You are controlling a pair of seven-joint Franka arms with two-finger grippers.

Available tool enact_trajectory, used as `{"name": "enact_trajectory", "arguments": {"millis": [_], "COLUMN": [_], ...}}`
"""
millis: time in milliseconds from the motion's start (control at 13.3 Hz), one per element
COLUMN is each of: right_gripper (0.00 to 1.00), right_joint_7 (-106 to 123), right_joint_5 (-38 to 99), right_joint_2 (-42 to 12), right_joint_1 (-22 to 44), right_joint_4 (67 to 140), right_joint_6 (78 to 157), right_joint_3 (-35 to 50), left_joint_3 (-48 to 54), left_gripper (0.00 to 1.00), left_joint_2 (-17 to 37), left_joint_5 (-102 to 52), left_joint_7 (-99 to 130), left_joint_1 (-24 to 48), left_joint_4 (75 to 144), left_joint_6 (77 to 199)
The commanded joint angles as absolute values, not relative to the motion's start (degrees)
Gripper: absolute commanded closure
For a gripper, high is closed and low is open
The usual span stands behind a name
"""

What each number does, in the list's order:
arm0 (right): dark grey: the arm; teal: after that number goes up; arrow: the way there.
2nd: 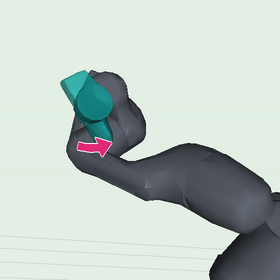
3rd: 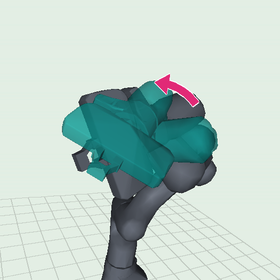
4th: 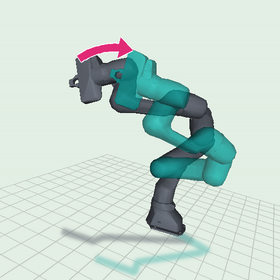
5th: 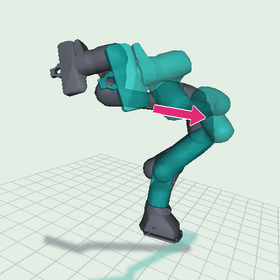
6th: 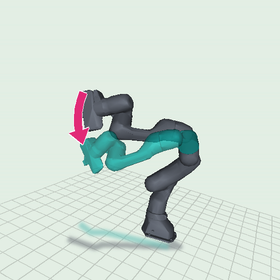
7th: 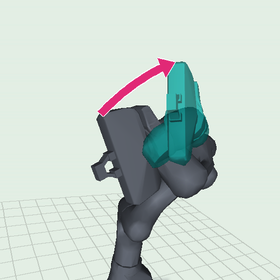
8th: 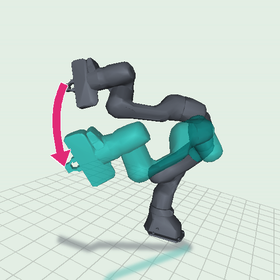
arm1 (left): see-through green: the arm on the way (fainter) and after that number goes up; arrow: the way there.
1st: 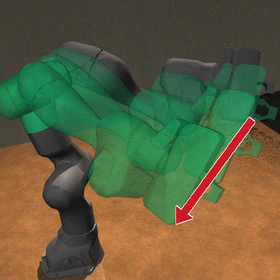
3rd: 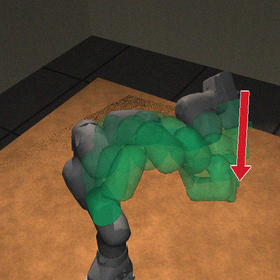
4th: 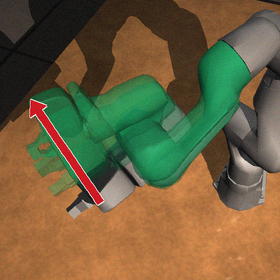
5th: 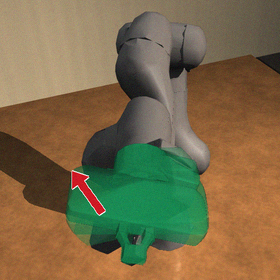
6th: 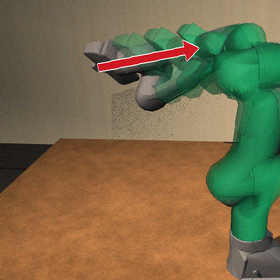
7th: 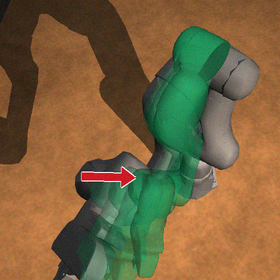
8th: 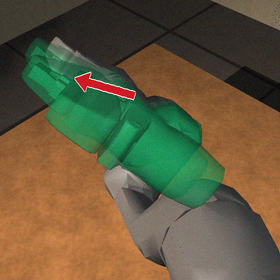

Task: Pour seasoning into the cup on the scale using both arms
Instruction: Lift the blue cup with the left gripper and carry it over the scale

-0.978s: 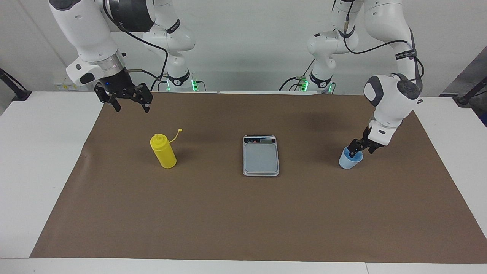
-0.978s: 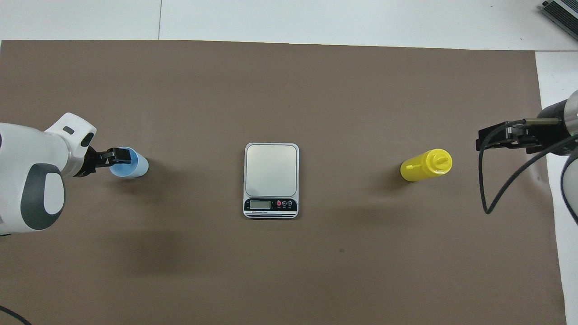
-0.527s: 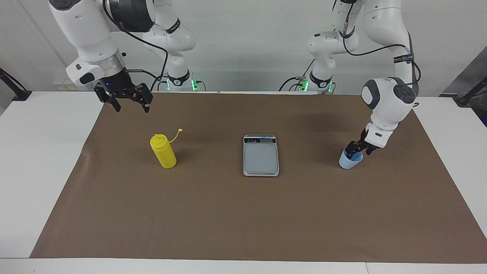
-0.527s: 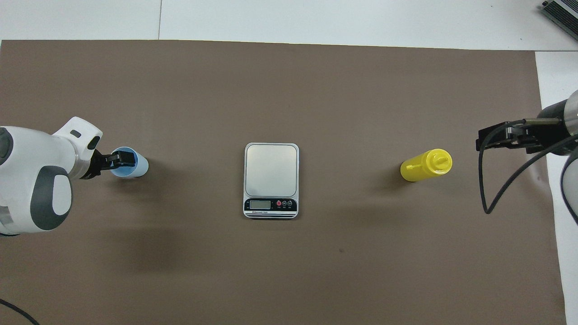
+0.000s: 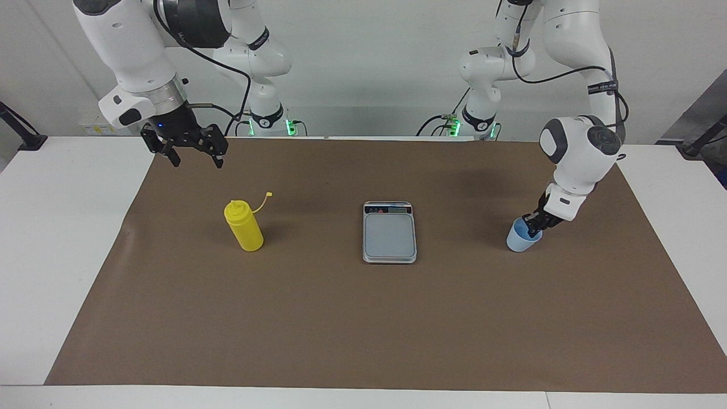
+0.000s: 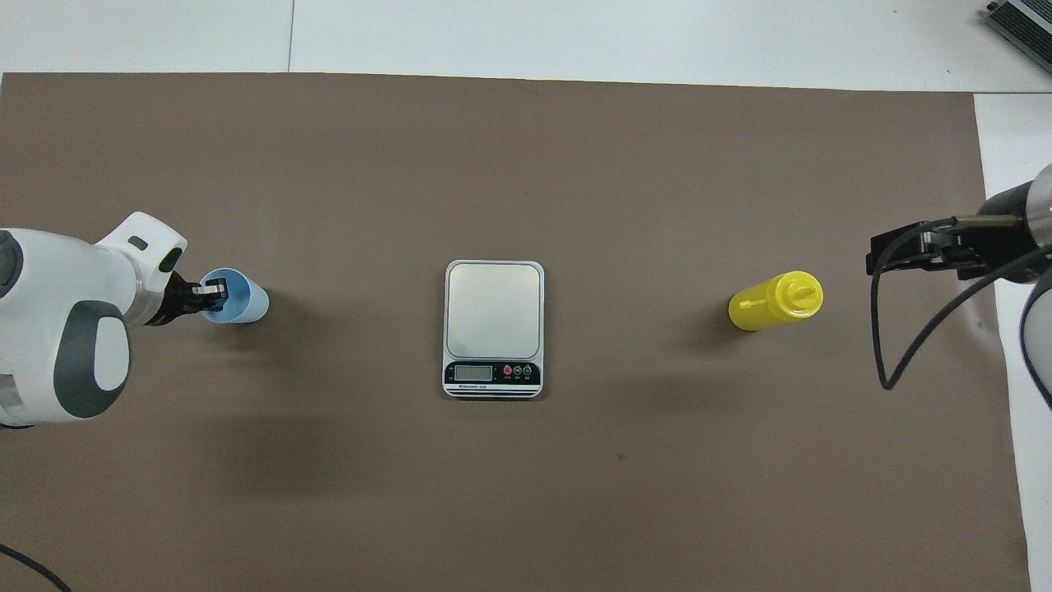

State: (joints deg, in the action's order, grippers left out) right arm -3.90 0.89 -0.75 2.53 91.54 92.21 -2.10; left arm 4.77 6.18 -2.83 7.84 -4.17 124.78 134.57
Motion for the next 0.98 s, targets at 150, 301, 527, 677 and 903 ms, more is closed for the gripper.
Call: {"name": "enact_trajectory", "arguments": {"millis": [150, 301, 527, 677, 903], "right_gripper": [0.00, 0.00, 0.00, 0.00, 0.00], "right_joint_7": [-2.55, -2.55, -2.55, -2.55, -2.55], "right_joint_5": [2.02, 2.02, 2.02, 2.02, 2.02], "right_joint_2": [-0.26, -0.26, -0.26, -0.26, -0.26], "right_joint_1": [1.85, 1.85, 1.85, 1.85, 1.85], "right_joint_4": [92.02, 92.02, 92.02, 92.02, 92.02], "right_joint_6": [91.76, 91.76, 91.67, 91.67, 91.76], "right_joint_3": [-1.93, -1.85, -1.93, -1.93, -1.85], "left_joint_3": [4.83, 5.10, 4.92, 4.92, 5.01], "left_gripper": [1.00, 1.00, 1.00, 1.00, 1.00], "left_joint_2": [6.33, 6.85, 9.83, 10.11, 10.11], "left_joint_5": [-3.34, -3.69, -3.43, -2.99, -3.08], "left_joint_7": [6.24, 7.03, 11.94, 17.37, 23.53], "left_joint_1": [-4.22, -2.74, 2.79, 6.84, 12.11], "left_joint_4": [112.09, 106.20, 98.28, 97.47, 97.91], "left_joint_6": [121.23, 114.56, 108.73, 109.15, 111.87]}}
